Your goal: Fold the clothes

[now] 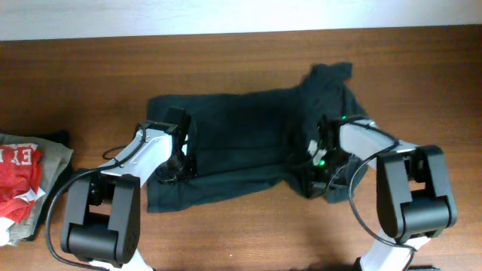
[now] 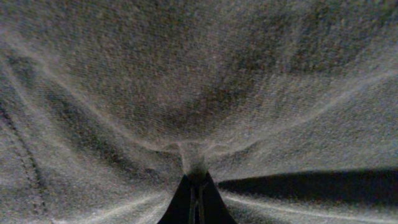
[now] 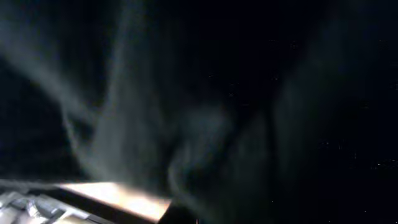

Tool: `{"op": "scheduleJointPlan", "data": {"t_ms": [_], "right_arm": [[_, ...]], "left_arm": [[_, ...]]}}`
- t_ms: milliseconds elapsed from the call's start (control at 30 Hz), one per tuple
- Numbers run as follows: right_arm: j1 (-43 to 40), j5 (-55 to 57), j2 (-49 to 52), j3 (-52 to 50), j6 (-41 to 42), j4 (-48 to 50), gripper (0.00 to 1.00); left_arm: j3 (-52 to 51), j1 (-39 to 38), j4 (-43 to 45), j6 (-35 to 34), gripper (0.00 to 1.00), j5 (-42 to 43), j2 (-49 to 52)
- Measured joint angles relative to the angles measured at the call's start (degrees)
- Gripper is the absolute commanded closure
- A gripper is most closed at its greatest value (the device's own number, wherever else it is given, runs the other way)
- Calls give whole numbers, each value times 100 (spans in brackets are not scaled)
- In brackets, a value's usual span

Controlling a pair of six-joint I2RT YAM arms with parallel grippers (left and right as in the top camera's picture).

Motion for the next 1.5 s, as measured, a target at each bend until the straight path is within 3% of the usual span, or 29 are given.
{"op": "scheduleJointPlan", "data": {"t_ms": [100, 267, 500, 533, 567, 633, 733, 833, 867, 933, 967, 1033, 1133, 1200, 1233, 1267, 1300, 1333, 1367, 1400, 1433, 1467, 1500], "right_arm": [[146, -553, 72, -197, 308, 9, 96], [-96, -732, 66, -234, 160, 81, 96], [-2114, -826, 216, 63, 37, 22, 96], [-2181, -820, 219, 63, 7, 11, 82], [-2181, -778, 234, 101, 11, -20, 32], [-2238, -811, 245, 372, 223, -221, 20], [-1982, -400, 192, 704, 319, -354, 20], [-1362, 601, 144, 1663, 295, -1250, 13], [-907, 726, 26, 2271, 363, -2020, 11], [-103, 745, -271, 3327, 378, -2601, 12], [109, 750, -328, 3884, 398, -2800, 7], [249, 754, -396, 4924, 376, -2966, 7], [249, 776, -444, 5257, 282, -2929, 0], [249, 885, -444, 5257, 157, -2846, 1], [249, 1012, -444, 5261, 116, -2767, 1], [249, 1069, -442, 5261, 26, -2734, 1], [249, 1113, -442, 5261, -37, -2719, 1], [249, 1147, -442, 5261, -101, -2717, 1], [249, 1156, -442, 5261, -125, -2721, 1], [249, 1156, -439, 5261, -138, -2730, 1], [249, 1156, -437, 5261, -144, -2734, 1], [249, 1156, -433, 5261, -142, -2739, 1], [249, 1156, -431, 5261, -146, -2741, 1]], "left_arm": [[0, 0, 0, 0, 100, -2, 2], [0, 0, 0, 0, 99, -2, 2], [0, -24, -4, 0, 99, 188, 2], [-4, -44, -2, 0, 99, 273, 2], [-9, -44, -2, 0, 99, 306, 2], [-11, -44, -2, 0, 100, 365, 2], [-15, -44, 0, 0, 99, 372, 2], [-20, -44, 2, 0, 99, 389, 2], [-22, -44, 4, 0, 99, 385, 0], [-31, -44, 11, 0, 99, 387, -4], [-28, -44, 9, 0, 99, 387, -7], [15, -44, -105, 2, 99, 393, 11], [505, -76, -592, 2, 99, 452, 243], [1257, -142, -728, 2, 89, 396, 321], [1821, -153, -673, -2, 66, 323, 321], [2345, -153, -654, 15, 62, 227, 313], [2791, -153, -713, 59, 74, 138, 313], [3215, -153, -835, 96, 94, 66, 313], [3580, -153, -999, 133, 99, -11, 308], [3797, -153, -1134, 144, 81, -66, 306], [3836, -153, -1294, 177, 68, -94, 306], [3832, -153, -1405, 223, 65, -140, 306], [3812, -155, -1381, 260, 71, -278, 306]]}}
